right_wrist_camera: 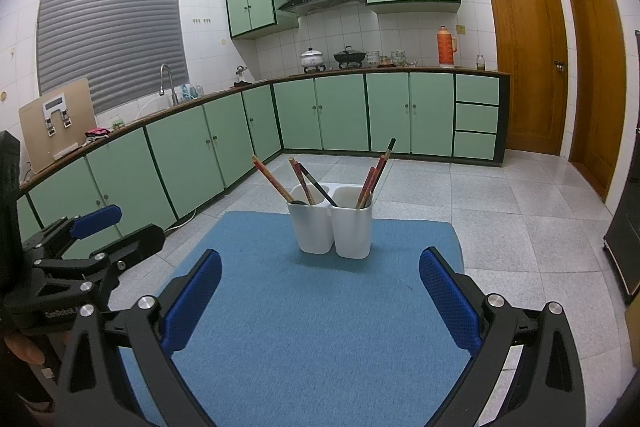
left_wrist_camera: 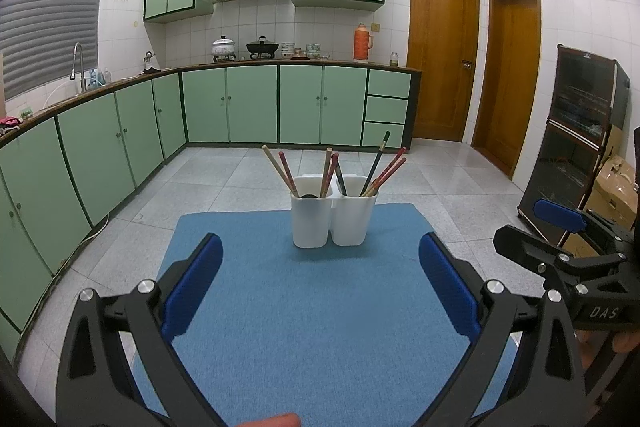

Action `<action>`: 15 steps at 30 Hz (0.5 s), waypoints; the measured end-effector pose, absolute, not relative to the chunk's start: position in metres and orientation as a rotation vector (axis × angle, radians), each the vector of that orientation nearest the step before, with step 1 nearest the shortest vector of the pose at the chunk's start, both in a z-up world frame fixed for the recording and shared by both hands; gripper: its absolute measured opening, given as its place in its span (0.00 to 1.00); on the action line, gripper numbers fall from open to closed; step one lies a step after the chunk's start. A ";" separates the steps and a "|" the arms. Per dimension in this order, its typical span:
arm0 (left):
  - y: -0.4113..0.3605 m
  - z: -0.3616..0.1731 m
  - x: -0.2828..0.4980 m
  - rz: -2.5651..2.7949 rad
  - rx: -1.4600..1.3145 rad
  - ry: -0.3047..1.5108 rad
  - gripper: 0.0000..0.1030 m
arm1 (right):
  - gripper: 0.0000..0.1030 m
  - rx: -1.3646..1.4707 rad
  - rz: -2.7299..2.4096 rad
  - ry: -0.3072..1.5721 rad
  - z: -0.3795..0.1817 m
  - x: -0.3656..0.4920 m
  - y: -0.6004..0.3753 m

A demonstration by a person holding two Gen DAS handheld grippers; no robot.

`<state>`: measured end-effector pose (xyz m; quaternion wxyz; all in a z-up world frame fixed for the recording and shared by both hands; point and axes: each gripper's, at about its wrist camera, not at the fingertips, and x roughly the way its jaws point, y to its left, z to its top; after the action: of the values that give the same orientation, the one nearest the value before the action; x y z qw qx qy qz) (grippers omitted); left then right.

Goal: Organize utensils

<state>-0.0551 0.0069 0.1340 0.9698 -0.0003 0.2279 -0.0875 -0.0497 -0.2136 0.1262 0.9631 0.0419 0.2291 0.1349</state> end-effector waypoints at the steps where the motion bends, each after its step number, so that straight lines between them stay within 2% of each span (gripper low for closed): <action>1: 0.007 0.134 -0.055 -0.177 0.000 0.461 0.93 | 0.94 0.085 0.273 0.464 0.126 -0.050 -0.213; 15: 0.009 0.133 -0.056 -0.175 -0.002 0.463 0.93 | 0.94 0.083 0.272 0.466 0.123 -0.050 -0.211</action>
<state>-0.0557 0.0088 0.1330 0.9696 -0.0008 0.2290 -0.0864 -0.0500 -0.2108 0.1232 0.9630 0.0408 0.2302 0.1341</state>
